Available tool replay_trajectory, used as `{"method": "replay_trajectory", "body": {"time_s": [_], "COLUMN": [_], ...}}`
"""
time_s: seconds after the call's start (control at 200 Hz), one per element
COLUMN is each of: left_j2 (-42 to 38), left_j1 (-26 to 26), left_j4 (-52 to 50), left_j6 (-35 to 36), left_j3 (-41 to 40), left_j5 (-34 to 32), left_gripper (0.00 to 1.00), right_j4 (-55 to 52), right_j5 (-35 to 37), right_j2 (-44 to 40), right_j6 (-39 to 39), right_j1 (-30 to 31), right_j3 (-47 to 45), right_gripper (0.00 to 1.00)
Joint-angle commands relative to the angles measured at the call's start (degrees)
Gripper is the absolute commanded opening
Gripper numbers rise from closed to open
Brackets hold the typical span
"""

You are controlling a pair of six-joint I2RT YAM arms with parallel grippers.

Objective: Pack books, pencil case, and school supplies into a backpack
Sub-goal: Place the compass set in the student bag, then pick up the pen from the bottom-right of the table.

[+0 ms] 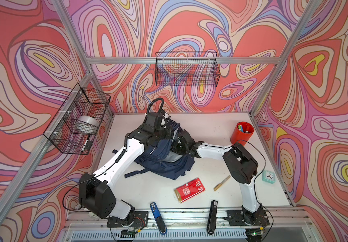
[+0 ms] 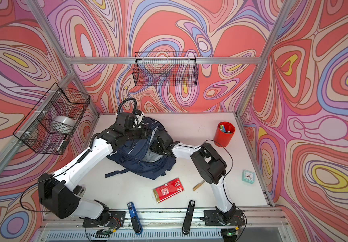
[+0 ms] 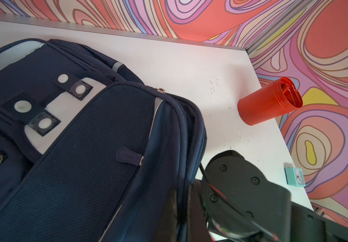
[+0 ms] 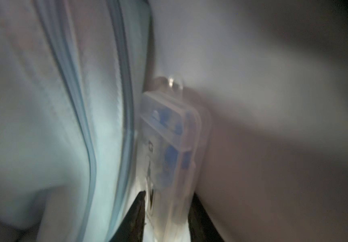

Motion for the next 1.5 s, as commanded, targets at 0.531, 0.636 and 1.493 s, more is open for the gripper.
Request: {"method": "replay_trajectory", "body": {"time_s": [0.531,0.636,1.493], "left_j2": [-2.2,-2.2,-3.6], "left_j1": [0.3,0.3,0.2], "left_j4": [4.4,5.2,6.3], "left_j6": [-1.5,-1.9,-2.1], "left_j3": [-0.7,-1.5,-4.4], "left_j5": [1.9,2.7,4.4], "left_gripper": [0.00,0.00,0.00], "right_j4": [-8.7,-17.8,-57.8], "right_j5": [10.5,14.5,16.1], "right_j2": [-17.1,-25.1,-63.3], "right_j6": [-7.3,-9.6,14.1], "right_j1": [1.6,1.6,-1.4], "right_j3": [-7.9,-10.7,-42.4], "right_gripper": [0.71,0.79,0.92]}}
